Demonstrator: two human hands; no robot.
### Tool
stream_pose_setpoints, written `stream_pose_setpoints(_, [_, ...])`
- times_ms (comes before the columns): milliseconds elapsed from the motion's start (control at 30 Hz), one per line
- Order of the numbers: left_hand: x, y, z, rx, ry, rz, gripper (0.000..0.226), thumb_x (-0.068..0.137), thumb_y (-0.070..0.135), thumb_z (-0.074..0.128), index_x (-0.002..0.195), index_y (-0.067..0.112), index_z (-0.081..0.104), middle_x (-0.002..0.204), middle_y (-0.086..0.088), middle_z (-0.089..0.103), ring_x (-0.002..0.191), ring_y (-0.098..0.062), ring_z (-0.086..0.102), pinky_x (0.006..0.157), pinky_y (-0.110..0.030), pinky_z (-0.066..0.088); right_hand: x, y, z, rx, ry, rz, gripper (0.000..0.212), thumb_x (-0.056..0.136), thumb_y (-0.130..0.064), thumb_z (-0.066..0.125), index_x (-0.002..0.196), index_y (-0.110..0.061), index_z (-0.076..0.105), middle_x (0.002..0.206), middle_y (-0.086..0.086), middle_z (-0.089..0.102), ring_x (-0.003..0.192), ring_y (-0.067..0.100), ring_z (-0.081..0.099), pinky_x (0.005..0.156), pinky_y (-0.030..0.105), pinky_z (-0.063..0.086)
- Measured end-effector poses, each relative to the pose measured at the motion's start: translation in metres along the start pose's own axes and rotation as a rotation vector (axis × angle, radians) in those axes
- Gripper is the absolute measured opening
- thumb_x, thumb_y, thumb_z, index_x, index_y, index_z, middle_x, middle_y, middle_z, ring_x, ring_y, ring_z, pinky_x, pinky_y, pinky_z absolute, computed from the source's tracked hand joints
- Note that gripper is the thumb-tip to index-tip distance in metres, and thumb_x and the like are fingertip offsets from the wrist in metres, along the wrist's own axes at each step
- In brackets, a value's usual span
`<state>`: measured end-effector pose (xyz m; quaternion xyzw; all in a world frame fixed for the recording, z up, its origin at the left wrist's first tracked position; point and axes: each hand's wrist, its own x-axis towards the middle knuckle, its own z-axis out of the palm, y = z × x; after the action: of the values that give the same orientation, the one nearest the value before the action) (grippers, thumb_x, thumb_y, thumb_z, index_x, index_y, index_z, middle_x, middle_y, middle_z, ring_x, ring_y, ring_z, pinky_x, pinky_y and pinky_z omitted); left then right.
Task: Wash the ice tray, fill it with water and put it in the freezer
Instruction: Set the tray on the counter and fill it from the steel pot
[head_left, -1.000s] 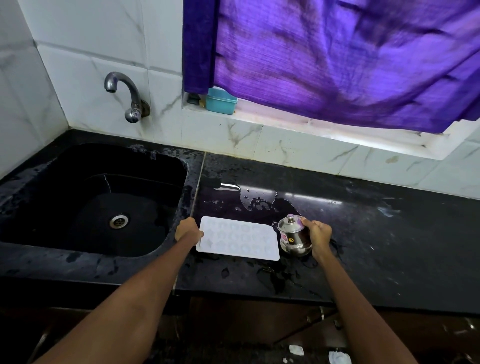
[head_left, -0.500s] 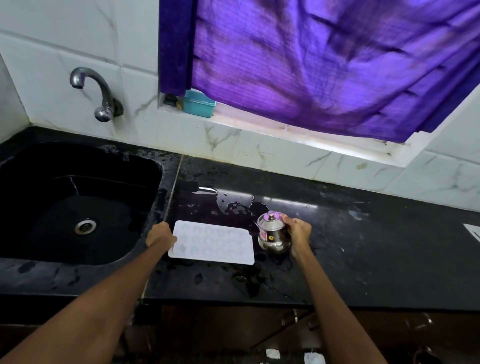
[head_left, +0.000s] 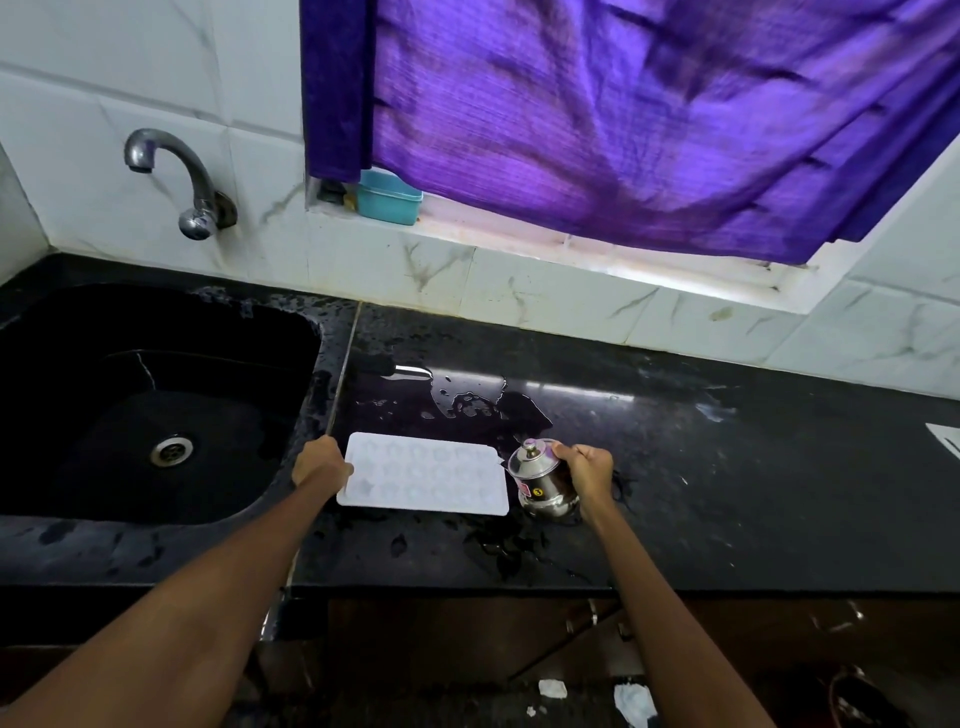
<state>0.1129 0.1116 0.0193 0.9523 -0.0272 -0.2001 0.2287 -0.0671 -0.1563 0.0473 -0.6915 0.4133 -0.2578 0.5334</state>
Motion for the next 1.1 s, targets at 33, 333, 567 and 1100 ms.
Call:
stream_pose_setpoints(33, [0.000,0.000,0.000,0.000,0.000,0.001,0.036,0.086,0.011,0.065,0.118,-0.005,0.060,0.126,-0.023,0.059,0.117,-0.038,0.058,0.092,-0.042,0.050,-0.001,0.000,0.000,-0.003,0.001,-0.002,0.047,0.074,-0.003,0.067,0.040,-0.015,0.037,0.037,-0.008,0.034,0.044,0.012,0.031,0.046,0.023,0.026])
stream_pose_setpoints(333, [-0.001,-0.002,-0.002,-0.023,-0.007,0.012,0.037,0.084,0.013,0.067,0.117,-0.003,0.060,0.126,-0.023,0.058,0.117,-0.038,0.057,0.093,-0.042,0.050,-0.005,-0.004,-0.002,-0.039,0.031,-0.022,0.045,0.075,-0.005,0.068,0.042,-0.012,0.037,0.044,0.000,0.033,0.046,0.012,0.030,0.041,0.021,0.027])
stream_pose_setpoints(567, [-0.001,-0.002,-0.004,-0.026,-0.013,0.015,0.039,0.085,0.015,0.067,0.119,-0.003,0.059,0.128,-0.023,0.058,0.118,-0.038,0.057,0.094,-0.041,0.049,-0.007,-0.005,-0.001,-0.045,0.034,-0.015,0.046,0.076,-0.004,0.067,0.042,-0.012,0.037,0.043,-0.001,0.035,0.044,0.011,0.031,0.042,0.021,0.027])
stream_pose_setpoints(1100, [0.002,-0.002,-0.002,-0.024,-0.014,0.019,0.041,0.084,0.015,0.067,0.119,-0.004,0.058,0.128,-0.023,0.058,0.117,-0.037,0.057,0.094,-0.041,0.049,-0.004,-0.012,0.004,0.030,0.031,-0.008,0.048,0.075,-0.004,0.068,0.041,-0.014,0.037,0.037,-0.008,0.034,0.040,0.007,0.031,0.043,0.020,0.027])
